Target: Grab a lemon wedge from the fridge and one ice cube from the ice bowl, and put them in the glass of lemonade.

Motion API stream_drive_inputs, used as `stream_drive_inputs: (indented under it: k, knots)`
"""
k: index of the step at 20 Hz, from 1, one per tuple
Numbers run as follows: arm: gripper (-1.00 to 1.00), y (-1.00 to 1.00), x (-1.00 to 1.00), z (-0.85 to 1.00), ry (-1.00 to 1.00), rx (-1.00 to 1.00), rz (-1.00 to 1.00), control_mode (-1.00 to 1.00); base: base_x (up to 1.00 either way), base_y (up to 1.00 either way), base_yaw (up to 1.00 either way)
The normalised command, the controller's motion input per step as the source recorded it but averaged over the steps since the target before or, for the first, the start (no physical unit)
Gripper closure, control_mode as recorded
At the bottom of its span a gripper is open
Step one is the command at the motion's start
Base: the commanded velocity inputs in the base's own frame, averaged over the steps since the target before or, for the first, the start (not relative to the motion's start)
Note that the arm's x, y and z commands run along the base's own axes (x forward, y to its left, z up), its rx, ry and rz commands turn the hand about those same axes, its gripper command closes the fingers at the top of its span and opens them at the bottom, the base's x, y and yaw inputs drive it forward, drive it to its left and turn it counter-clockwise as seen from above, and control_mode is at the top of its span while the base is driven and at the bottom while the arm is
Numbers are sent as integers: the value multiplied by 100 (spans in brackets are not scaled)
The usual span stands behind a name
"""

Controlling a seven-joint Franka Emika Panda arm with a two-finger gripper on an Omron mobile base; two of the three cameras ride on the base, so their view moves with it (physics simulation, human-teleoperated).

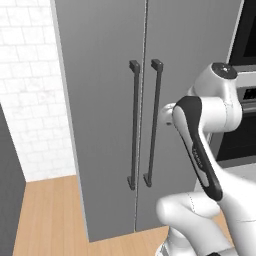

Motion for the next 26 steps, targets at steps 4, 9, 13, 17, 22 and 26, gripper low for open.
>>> stream_drive_inputs:
  k: [4, 9, 13, 17, 22, 26]
  knots:
    - [-100, -8, 18, 40, -19, 0, 0, -100, 0, 0, 0]
    - [-100, 0, 57, 2, -3, -2, -3, -100, 0, 0, 0]
    - [-100, 0, 59, 0, -1, 0, 0, -100, 0, 0, 0]
    - [-100, -7, 53, 0, 0, 0, 0, -100, 0, 0, 0]
    - [-100, -4, 90, 0, 0, 0, 0, -100, 0, 0, 0]
    - [-100, 0, 87, -9, 0, 0, 0, -100, 0, 0, 0]
